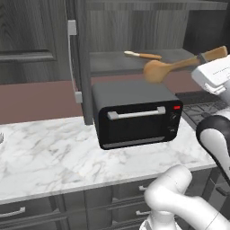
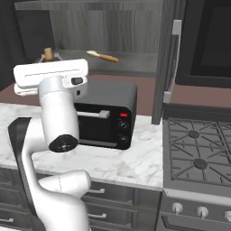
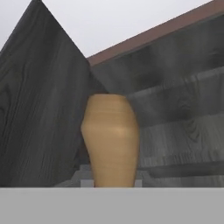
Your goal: Organize the utensils by type. Pick up the wooden spoons from the counter and place them in the open cabinet. Then pick up the metallic utensils from the counter and place them in the open drawer.
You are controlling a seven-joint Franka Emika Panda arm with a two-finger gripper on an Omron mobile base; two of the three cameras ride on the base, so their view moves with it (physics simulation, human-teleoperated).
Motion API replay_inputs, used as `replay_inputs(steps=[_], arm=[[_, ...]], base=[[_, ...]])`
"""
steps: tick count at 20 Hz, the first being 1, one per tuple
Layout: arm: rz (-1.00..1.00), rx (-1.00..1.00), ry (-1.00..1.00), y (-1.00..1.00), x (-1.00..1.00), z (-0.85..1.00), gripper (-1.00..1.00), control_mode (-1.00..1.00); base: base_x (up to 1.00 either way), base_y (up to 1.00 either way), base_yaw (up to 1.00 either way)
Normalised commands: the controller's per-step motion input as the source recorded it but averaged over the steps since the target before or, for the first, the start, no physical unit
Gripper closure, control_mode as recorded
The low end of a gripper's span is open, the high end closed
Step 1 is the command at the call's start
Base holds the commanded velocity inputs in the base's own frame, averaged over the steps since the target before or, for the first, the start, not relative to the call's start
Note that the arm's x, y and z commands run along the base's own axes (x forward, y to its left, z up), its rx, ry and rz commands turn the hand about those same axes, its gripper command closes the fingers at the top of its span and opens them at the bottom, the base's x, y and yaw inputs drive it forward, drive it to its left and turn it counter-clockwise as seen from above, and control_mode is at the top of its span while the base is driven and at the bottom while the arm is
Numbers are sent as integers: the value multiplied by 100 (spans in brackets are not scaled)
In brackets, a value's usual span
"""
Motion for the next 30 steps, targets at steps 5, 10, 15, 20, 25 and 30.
replay_inputs(steps=[5,10,15,20,25,30], arm=[[8,13,-27,-19,23,11,100,-100],[2,-1,-34,-2,42,0,100,-100],[0,-2,-17,-1,67,0,100,-100],[-1,-5,-7,-1,37,6,100,-100],[-9,-25,-16,0,0,35,100,-100],[-9,-29,-1,-8,0,38,100,-100]], base=[[0,0,0],[0,0,0],[0,0,0],[0,0,0],[0,0,0],[0,0,0]])
